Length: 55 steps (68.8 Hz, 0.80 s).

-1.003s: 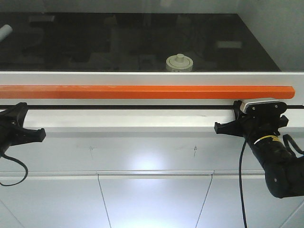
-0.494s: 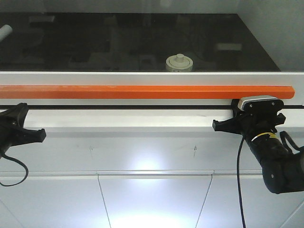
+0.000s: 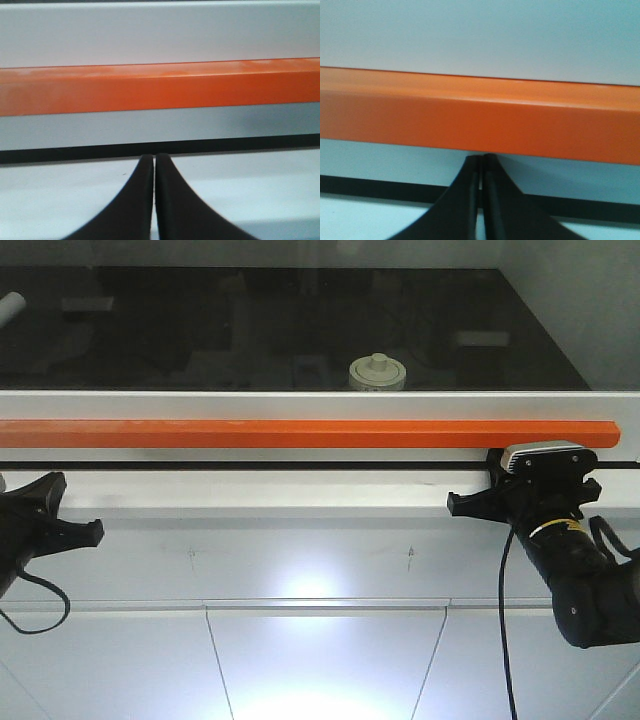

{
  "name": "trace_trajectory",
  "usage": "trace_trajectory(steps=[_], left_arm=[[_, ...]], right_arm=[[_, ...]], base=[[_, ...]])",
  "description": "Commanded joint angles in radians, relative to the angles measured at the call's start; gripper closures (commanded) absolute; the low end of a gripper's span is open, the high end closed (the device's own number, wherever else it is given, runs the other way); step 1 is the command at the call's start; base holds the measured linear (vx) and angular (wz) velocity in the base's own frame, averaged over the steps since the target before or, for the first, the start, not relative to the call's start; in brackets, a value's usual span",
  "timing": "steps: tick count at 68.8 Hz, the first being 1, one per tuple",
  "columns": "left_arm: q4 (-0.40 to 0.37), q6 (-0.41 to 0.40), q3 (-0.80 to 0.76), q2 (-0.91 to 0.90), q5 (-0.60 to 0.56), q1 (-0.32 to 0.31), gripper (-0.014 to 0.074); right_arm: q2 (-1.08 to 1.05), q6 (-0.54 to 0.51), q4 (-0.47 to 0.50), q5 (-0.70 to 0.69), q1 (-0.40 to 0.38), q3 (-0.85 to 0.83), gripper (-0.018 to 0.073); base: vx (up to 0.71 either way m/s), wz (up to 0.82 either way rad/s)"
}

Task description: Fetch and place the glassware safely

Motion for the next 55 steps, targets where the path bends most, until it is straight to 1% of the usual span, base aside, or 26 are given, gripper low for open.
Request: trace_trajectory(steps=[1, 5, 9, 16, 28, 37, 55], left_arm=[[-0.086, 0.014, -0.022, 0.006, -0.123, -0.003, 0.0597], [-0.094, 0.03, -0.022, 0.026, -0.158, -0.003, 0.0597], [-0.086, 0.032, -0.026, 0.039, -0.171, -0.003, 0.0597], [-0.086, 0.032, -0.05, 0.06, -0.15, -0.003, 0.0597], [-0.076, 0.032, -0.088, 0.07, -0.144, -0.003, 0.0597], [-0.057, 0.033, -0.102, 0.083, -0.112, -0.003, 0.0597], [-0.053, 0.033, -0.163, 0.132, -0.118, -0.003, 0.0597]], right_arm=[[-0.038, -0.002, -0.009, -0.08, -0.001, -0.031, 0.056], [-0.038, -0.002, -0.009, -0.081, -0.001, -0.031, 0.056], [-0.038, -0.002, -0.009, -0.081, -0.001, -0.031, 0.056], [-0.038, -0.002, -0.009, -0.081, -0.001, -0.031, 0.056], [-0.038, -0.002, -0.009, -0.081, -0.001, -0.031, 0.056], [-0.038, -0.002, -0.009, -0.083, -0.001, -0.031, 0.056], [-0.038, -0.002, -0.009, -0.088, -0.001, -0.031, 0.056]], base=[[0.0, 0.0], [0.0, 0.0], [0.0, 0.0], [0.0, 0.0], [0.0, 0.0], [0.0, 0.0], [0.0, 0.0]])
